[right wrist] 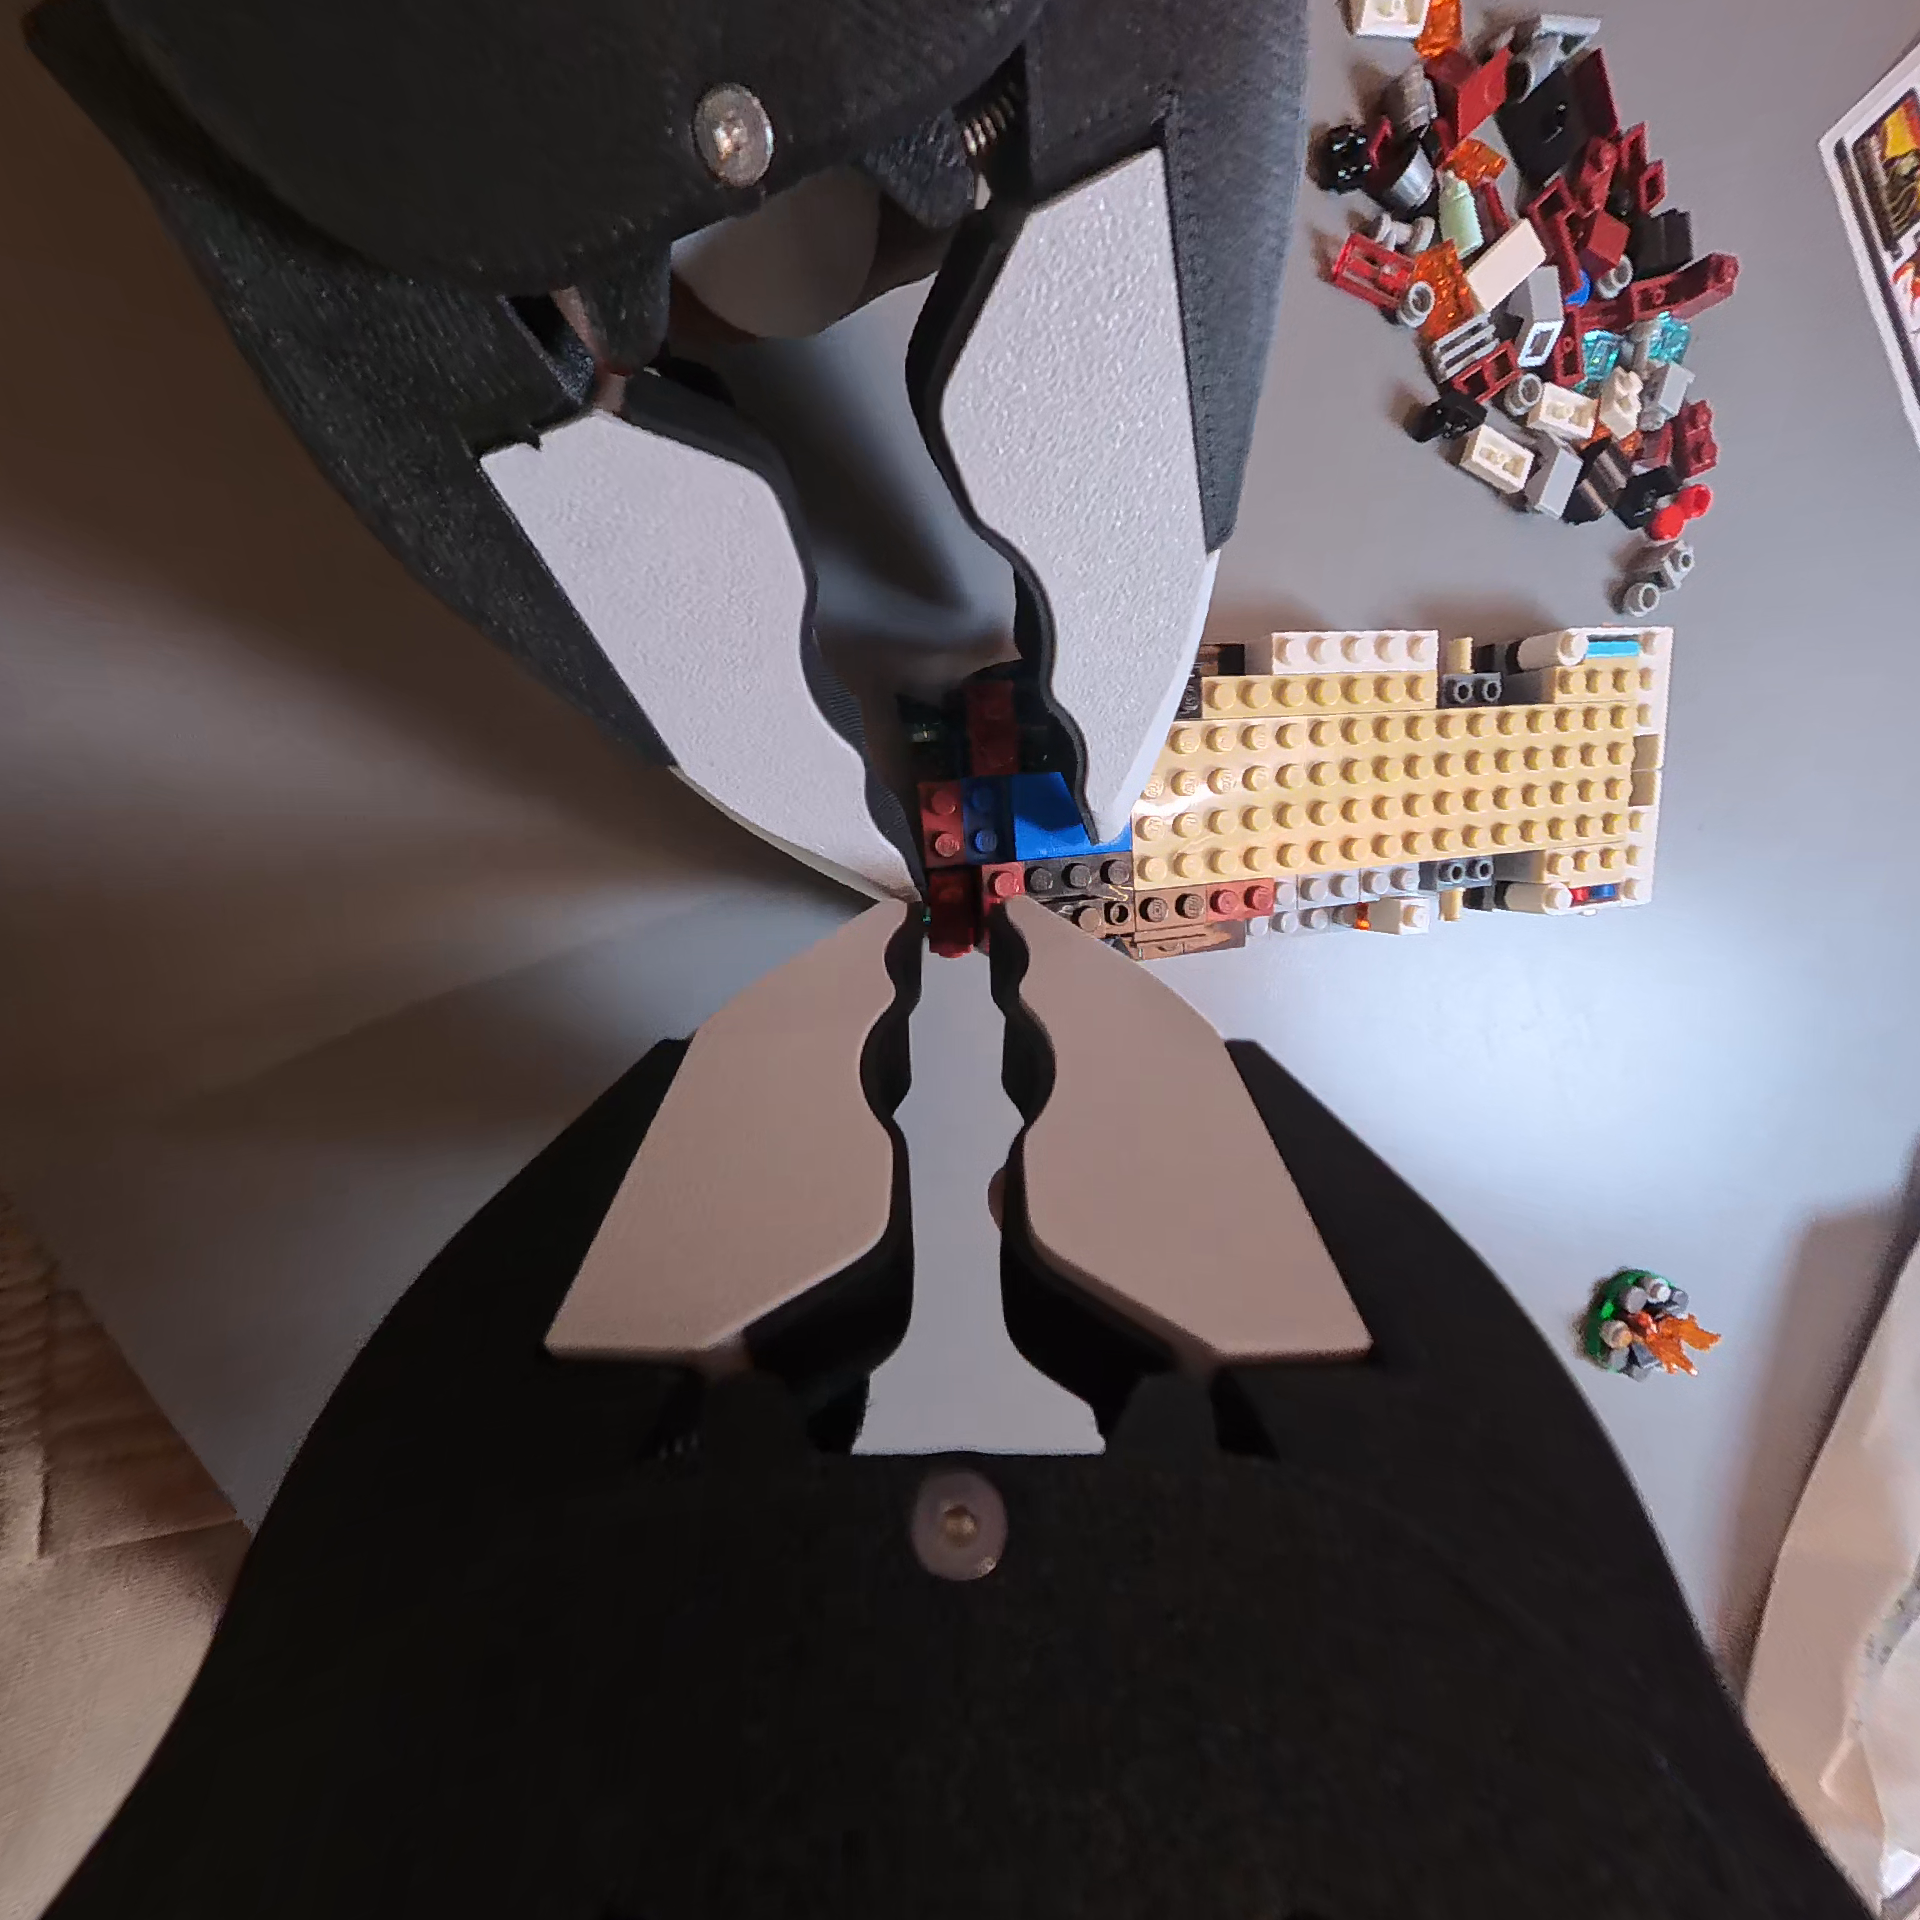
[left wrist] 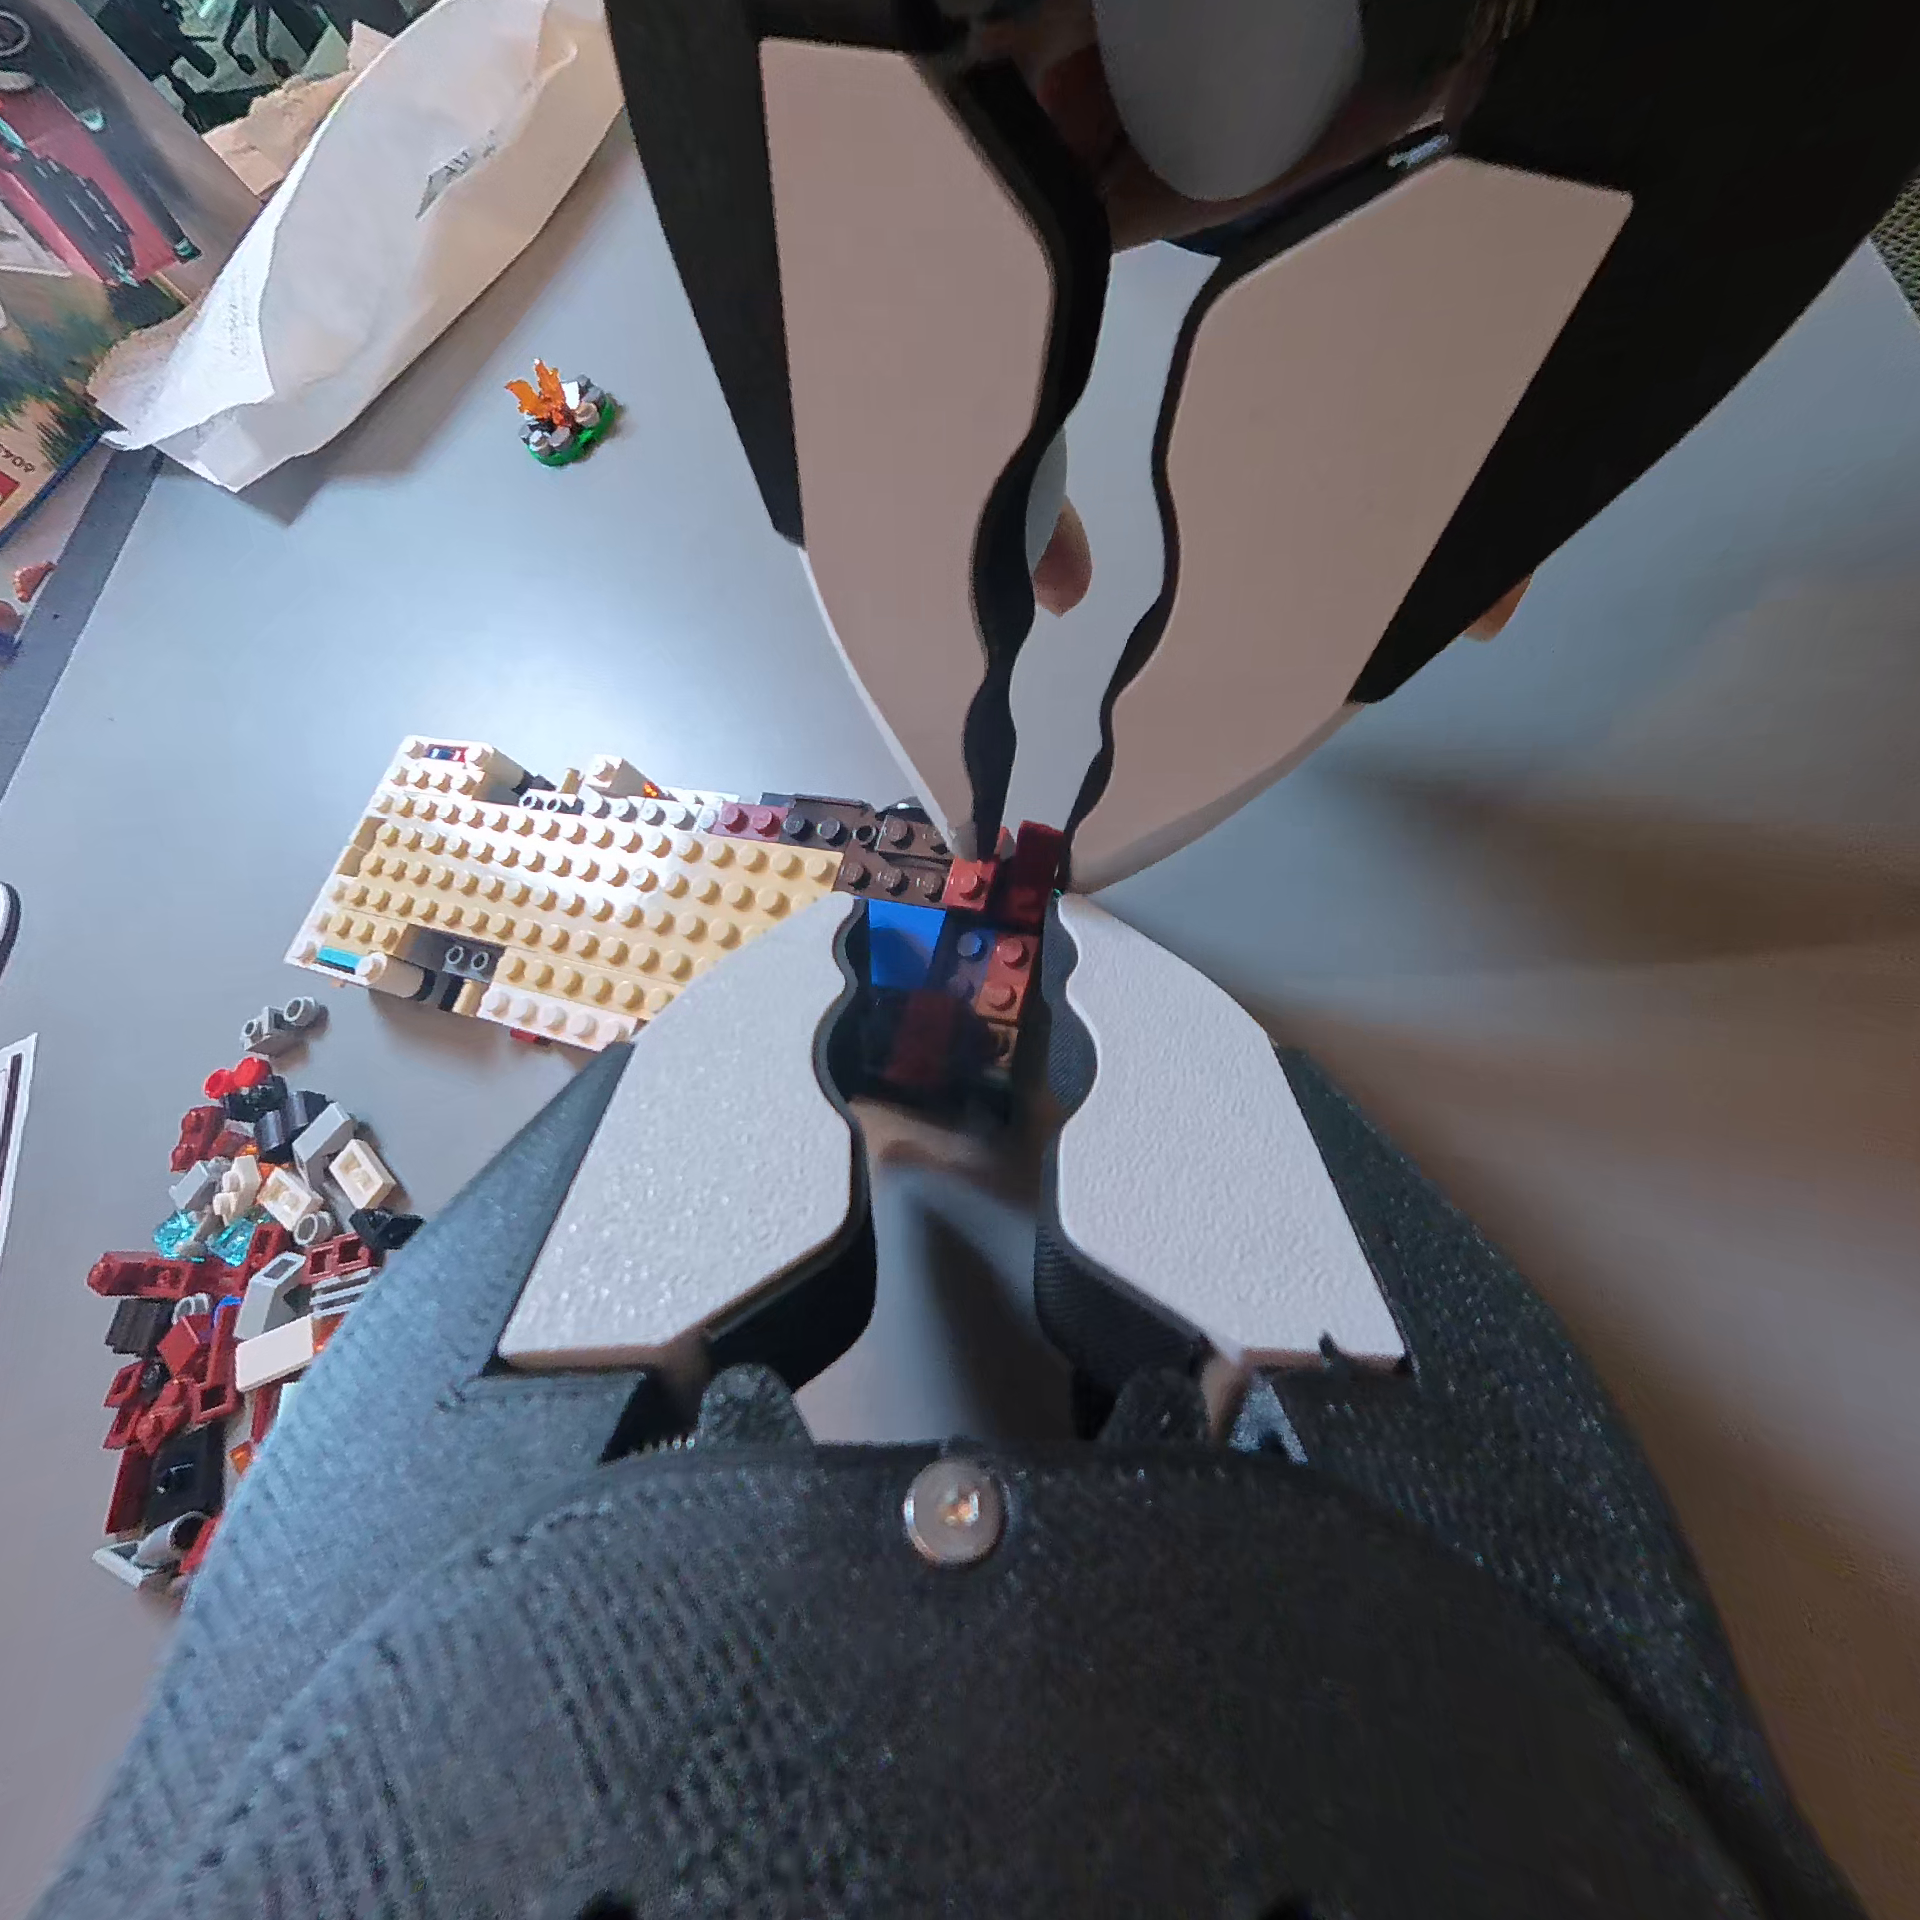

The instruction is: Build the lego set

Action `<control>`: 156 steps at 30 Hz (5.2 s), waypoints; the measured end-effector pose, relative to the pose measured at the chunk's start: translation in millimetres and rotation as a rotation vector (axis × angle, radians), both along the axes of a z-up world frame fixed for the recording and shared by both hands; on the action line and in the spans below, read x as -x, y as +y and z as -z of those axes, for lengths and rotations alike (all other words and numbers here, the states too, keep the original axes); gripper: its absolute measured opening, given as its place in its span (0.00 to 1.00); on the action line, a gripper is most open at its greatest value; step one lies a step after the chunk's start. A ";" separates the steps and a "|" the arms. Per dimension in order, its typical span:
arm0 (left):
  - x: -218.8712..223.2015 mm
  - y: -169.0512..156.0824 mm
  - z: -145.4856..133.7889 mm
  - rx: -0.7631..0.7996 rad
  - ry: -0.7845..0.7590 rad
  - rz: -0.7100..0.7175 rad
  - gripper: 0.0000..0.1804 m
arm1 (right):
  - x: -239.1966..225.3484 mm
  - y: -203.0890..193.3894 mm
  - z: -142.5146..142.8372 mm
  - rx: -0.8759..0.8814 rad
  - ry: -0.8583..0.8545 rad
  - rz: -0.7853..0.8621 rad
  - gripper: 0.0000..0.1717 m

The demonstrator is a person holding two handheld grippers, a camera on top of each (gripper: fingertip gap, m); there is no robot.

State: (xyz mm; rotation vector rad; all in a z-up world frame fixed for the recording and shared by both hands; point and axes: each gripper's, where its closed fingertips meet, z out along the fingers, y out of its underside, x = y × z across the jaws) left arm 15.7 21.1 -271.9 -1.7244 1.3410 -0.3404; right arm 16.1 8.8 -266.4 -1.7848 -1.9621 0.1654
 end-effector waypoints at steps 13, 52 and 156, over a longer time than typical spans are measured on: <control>0.5 1.1 0.3 0.009 -0.012 -0.005 0.17 | -29.4 4.9 -0.2 -0.013 0.086 -0.007 0.12; 52.3 -7.1 -15.6 0.127 -0.097 -0.049 0.25 | 22.6 13.7 -8.0 -0.504 0.292 -0.929 0.05; 51.7 11.1 -93.1 0.000 -0.419 -0.086 0.14 | -25.4 1.1 14.2 0.216 0.131 -0.567 0.12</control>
